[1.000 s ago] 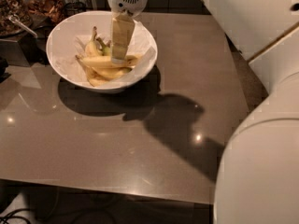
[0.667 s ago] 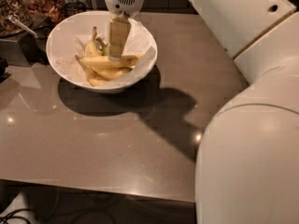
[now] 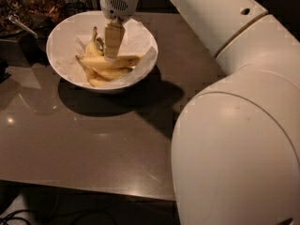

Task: Pick banana from white bowl

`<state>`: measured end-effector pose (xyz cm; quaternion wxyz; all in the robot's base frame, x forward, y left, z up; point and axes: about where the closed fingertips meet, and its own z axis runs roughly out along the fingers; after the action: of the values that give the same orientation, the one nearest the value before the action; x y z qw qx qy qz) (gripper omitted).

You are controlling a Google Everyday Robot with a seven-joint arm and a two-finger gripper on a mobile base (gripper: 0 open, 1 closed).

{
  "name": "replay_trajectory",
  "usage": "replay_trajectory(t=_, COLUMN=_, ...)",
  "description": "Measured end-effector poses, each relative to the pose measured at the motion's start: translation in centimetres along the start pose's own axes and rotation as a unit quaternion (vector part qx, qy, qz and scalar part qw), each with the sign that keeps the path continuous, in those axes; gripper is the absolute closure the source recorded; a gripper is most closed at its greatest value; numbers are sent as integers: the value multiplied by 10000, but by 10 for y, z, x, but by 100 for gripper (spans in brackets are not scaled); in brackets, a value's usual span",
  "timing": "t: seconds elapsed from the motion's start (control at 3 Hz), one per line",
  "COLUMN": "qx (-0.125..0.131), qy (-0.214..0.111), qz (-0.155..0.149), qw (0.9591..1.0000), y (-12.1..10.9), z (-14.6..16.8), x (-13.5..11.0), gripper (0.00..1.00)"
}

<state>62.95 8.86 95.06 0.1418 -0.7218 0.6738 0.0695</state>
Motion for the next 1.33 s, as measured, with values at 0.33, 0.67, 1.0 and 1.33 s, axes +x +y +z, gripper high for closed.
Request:
replay_trajectory(t=0.33, qx=-134, qy=18, qz=43, qw=9999, y=-3, z=15, x=1, gripper=42)
replay_trajectory(t=0.67, qx=-270, qy=42, qz=109, qw=9996, y=-3, z=29, x=5, gripper=43)
replay_trajectory(t=1.0, qx=-383, qy=81, qz=164, qw=9991, y=-4, z=41, x=10, gripper=44)
replay_trajectory(t=1.33, qx=-465, qy=131, qz=196, qw=9986, y=-4, z=50, x=14, gripper=57)
